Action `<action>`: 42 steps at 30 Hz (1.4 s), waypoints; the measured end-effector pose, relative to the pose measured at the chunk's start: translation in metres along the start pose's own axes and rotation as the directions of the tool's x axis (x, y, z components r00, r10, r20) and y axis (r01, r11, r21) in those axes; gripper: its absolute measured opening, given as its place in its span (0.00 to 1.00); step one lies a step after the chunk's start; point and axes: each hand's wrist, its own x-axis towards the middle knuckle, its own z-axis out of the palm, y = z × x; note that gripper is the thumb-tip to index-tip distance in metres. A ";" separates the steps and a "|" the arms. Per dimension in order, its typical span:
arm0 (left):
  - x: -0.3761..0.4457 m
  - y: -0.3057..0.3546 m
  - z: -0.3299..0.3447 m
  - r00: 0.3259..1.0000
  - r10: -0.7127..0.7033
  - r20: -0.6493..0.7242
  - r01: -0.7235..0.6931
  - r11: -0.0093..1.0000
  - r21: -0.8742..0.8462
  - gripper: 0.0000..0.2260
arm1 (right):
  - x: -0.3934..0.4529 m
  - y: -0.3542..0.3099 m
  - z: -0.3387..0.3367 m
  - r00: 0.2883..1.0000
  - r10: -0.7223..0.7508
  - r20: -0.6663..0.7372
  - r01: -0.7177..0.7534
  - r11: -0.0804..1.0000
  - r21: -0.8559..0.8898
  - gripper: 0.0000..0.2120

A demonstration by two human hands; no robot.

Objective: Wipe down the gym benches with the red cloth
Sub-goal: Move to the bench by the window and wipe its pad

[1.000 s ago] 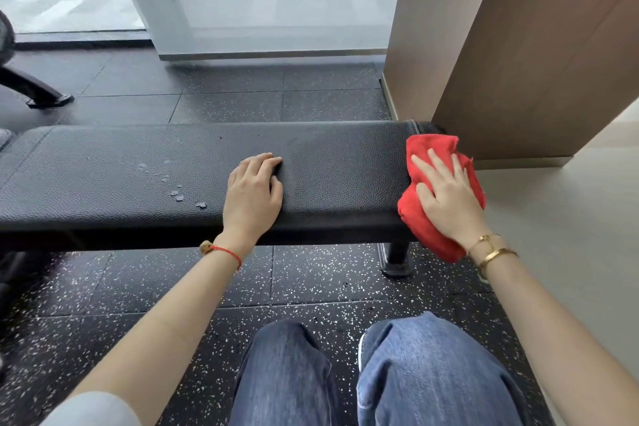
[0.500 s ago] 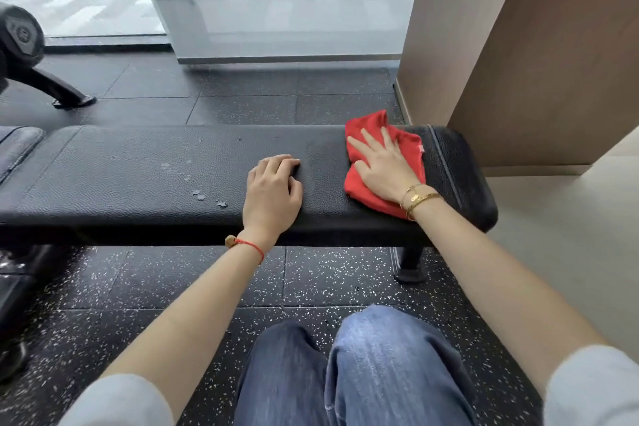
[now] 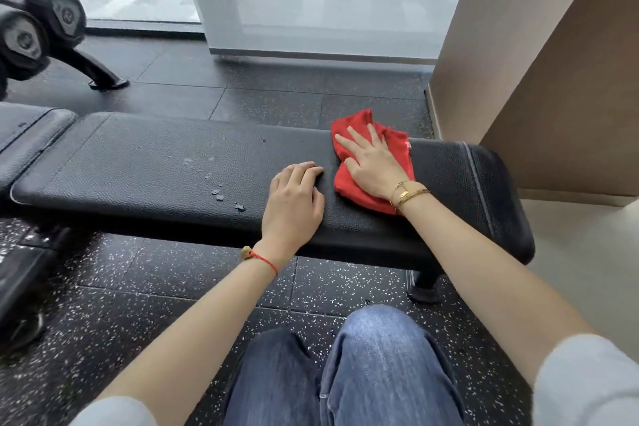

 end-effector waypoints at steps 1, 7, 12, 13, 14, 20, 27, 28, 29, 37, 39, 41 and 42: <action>0.001 0.000 0.000 1.000 0.003 0.000 -0.003 1.000 0.000 0.17 | -0.003 -0.002 0.001 0.999 -0.050 0.004 0.050 0.999 -0.003 0.26; 0.005 -0.005 -0.004 1.000 0.010 0.002 -0.010 0.997 -0.073 0.16 | -0.020 0.004 0.005 0.968 -0.252 0.014 0.251 0.967 0.052 0.26; 0.016 -0.009 -0.019 0.999 -0.010 -0.042 0.006 0.996 -0.092 0.17 | 0.029 -0.013 0.006 0.982 -0.187 0.036 0.186 0.982 0.026 0.25; 0.018 -0.013 -0.025 0.998 -0.018 -0.067 0.012 0.997 -0.082 0.16 | 0.038 -0.021 0.008 0.981 -0.191 0.041 0.190 0.982 0.011 0.26; 0.022 -0.019 -0.030 0.995 -0.031 -0.091 0.025 0.997 -0.071 0.16 | 0.045 -0.030 0.011 0.978 -0.205 0.041 0.205 0.979 -0.006 0.26; 0.031 -0.077 -0.070 0.980 -0.129 -0.150 0.134 0.991 0.020 0.15 | 0.019 -0.046 0.025 0.936 -0.352 0.019 0.352 0.936 -0.024 0.27; 0.024 -0.152 -0.102 0.966 -0.219 -0.141 0.237 0.962 0.133 0.14 | 0.041 -0.064 0.028 0.962 -0.269 0.050 0.271 0.961 -0.044 0.27; 0.021 -0.163 -0.103 0.967 -0.218 -0.135 0.237 0.961 0.145 0.15 | 0.052 -0.076 0.032 0.968 -0.247 0.049 0.249 0.967 -0.047 0.27; 0.018 -0.174 -0.104 0.967 -0.221 -0.126 0.239 0.959 0.151 0.15 | 0.062 -0.089 0.037 0.972 -0.228 0.048 0.231 0.971 -0.055 0.26; 0.000 -0.244 -0.109 0.979 -0.191 -0.069 0.198 0.973 0.121 0.13 | 0.080 -0.169 0.073 0.975 -0.221 0.007 0.221 0.974 -0.060 0.26; 0.001 -0.255 -0.107 0.986 -0.161 -0.048 0.165 0.980 0.115 0.14 | 0.066 -0.165 0.074 0.978 -0.208 -0.011 0.208 0.978 -0.026 0.26; 0.002 -0.264 -0.105 0.989 -0.143 -0.037 0.145 0.985 0.089 0.15 | 0.052 -0.155 0.073 0.986 -0.161 -0.037 0.161 0.987 -0.009 0.25; 0.003 -0.267 -0.103 0.990 -0.141 -0.033 0.143 0.987 0.069 0.15 | 0.047 -0.151 0.071 0.993 -0.110 -0.049 0.110 0.994 0.004 0.25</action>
